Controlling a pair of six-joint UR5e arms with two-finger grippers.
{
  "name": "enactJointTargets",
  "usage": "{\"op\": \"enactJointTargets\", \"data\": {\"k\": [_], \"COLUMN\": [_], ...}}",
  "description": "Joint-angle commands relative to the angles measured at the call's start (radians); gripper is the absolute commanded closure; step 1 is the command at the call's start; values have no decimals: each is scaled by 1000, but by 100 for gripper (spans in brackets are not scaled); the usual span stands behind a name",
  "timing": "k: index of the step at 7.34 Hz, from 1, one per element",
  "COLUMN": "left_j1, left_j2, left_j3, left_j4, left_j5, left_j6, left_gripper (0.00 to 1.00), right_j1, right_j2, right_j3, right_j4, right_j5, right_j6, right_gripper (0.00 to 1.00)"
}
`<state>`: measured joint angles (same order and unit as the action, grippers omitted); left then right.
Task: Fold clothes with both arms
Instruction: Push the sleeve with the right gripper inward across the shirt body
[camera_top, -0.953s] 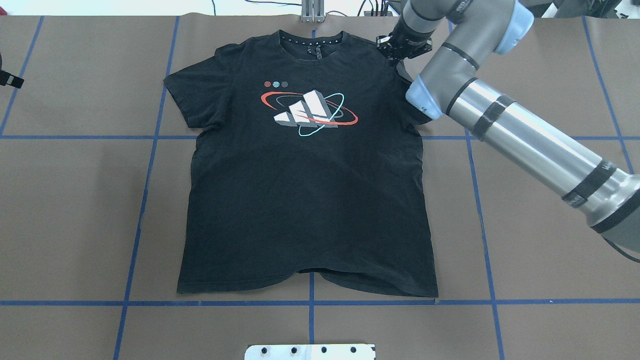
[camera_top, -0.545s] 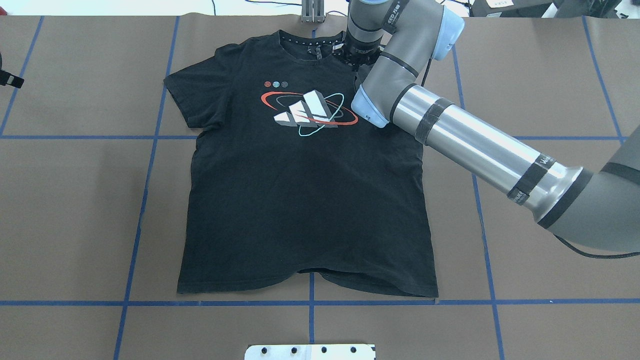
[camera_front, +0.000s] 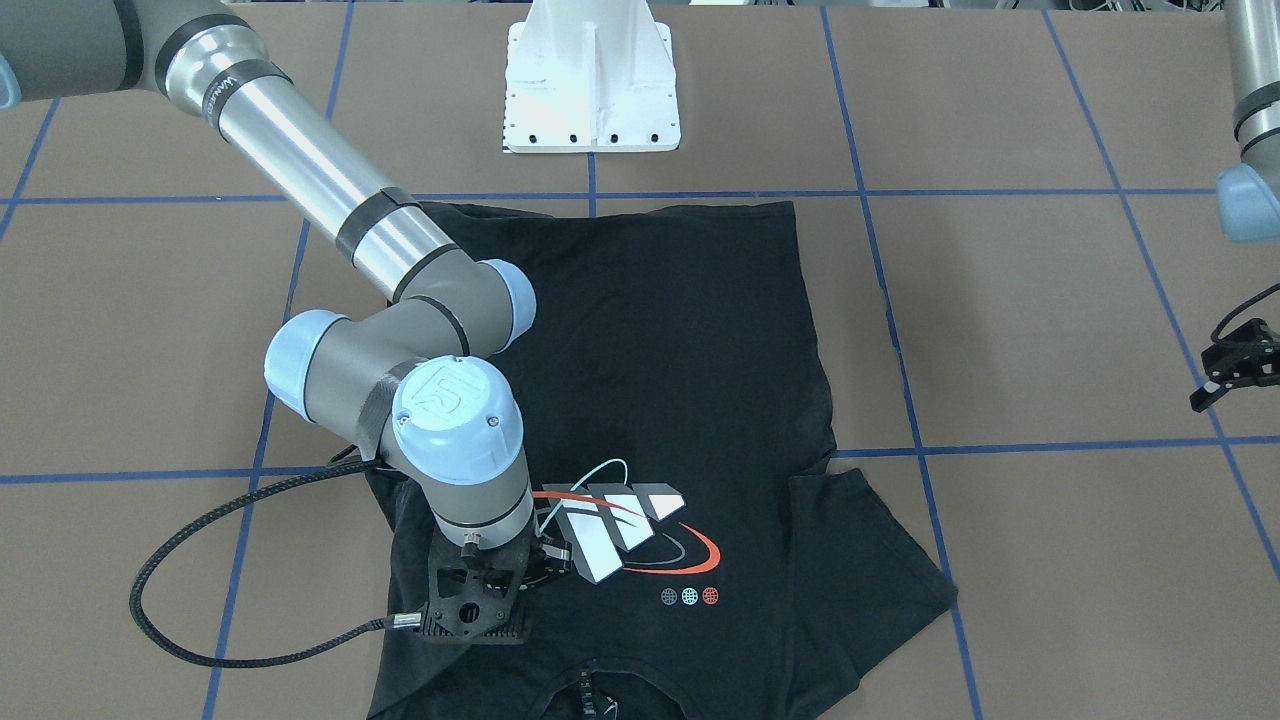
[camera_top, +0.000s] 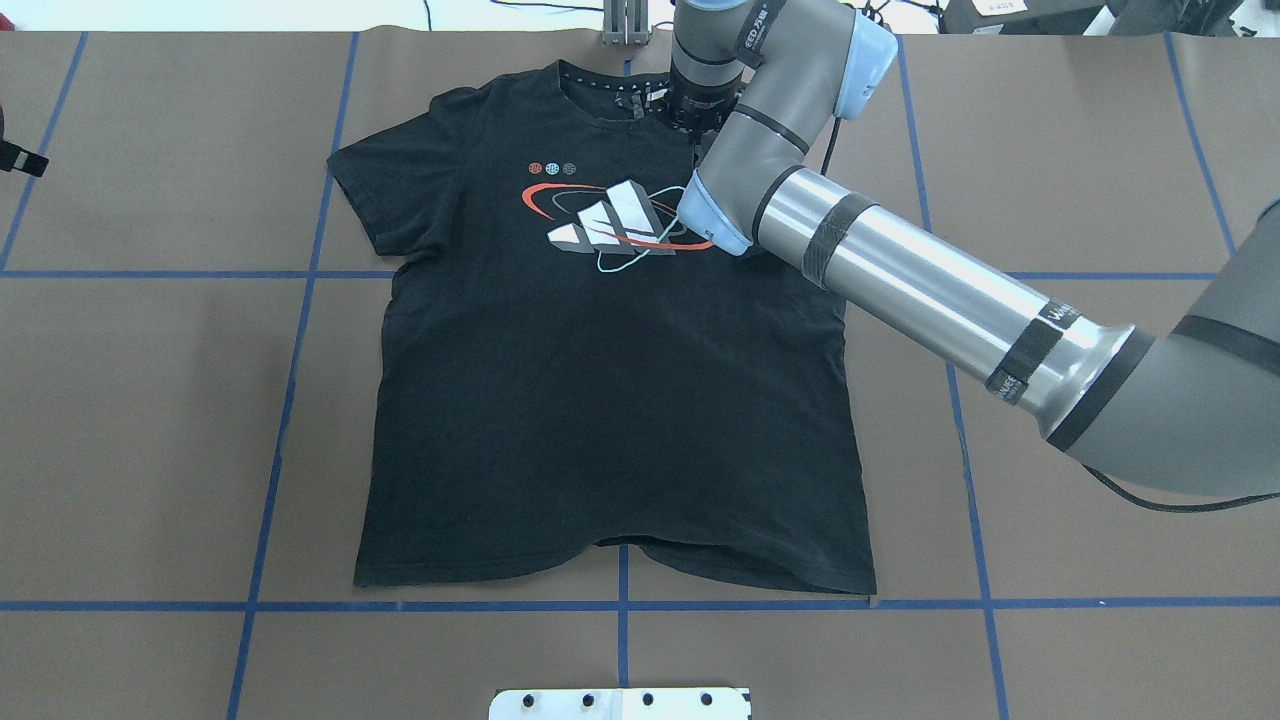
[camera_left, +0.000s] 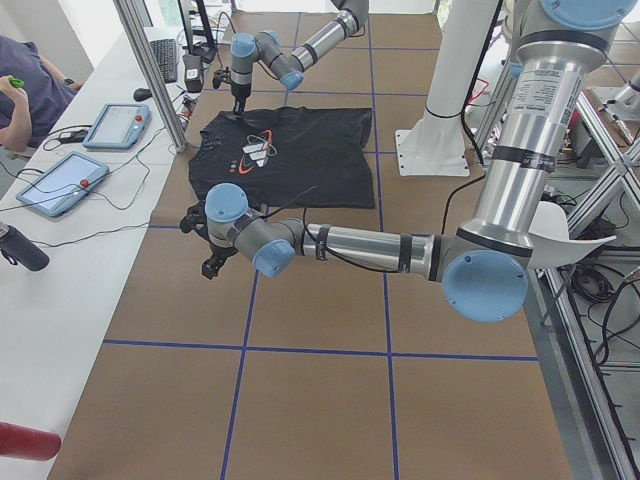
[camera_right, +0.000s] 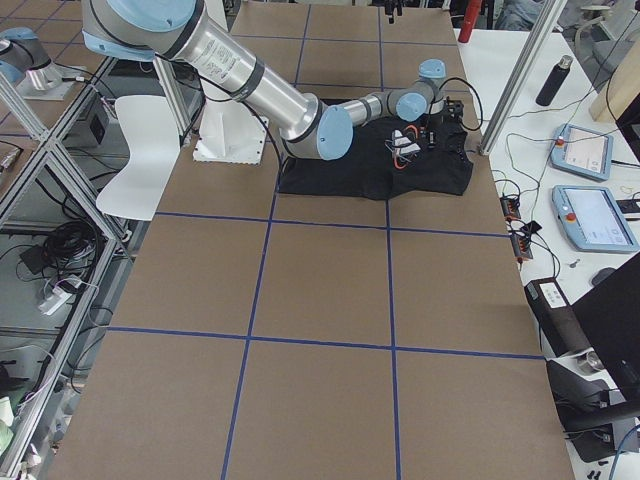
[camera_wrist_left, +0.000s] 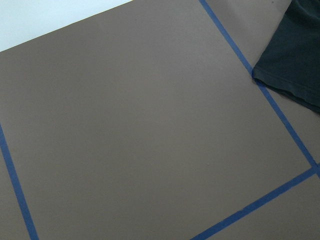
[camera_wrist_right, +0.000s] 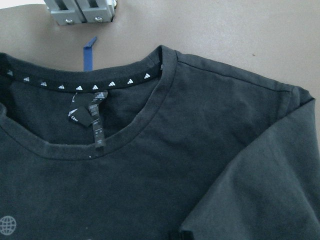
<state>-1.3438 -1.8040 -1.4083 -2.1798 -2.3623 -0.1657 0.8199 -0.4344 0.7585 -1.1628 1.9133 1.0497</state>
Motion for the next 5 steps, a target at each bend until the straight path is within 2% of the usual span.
{"op": "enactJointTargets", "data": {"k": [1, 3, 4, 5], "left_j1": [5, 47, 63, 78], "left_j2": [-2, -23, -56, -83], "left_j3": [2, 9, 15, 19], "left_j4": [0, 0, 0, 0], "left_j5": [2, 3, 5, 53], "left_j6": [-2, -26, -97, -174], "left_gripper": [0, 0, 0, 0], "right_j1": [-7, 1, 14, 36], "right_j2": [2, 29, 36, 34], "right_j3": [-4, -4, -2, 2], "right_j4": [0, -9, -17, -38], "right_j5": [-5, 1, 31, 70], "right_j6": [7, 21, 20, 6], "right_gripper": [1, 0, 0, 0]}}
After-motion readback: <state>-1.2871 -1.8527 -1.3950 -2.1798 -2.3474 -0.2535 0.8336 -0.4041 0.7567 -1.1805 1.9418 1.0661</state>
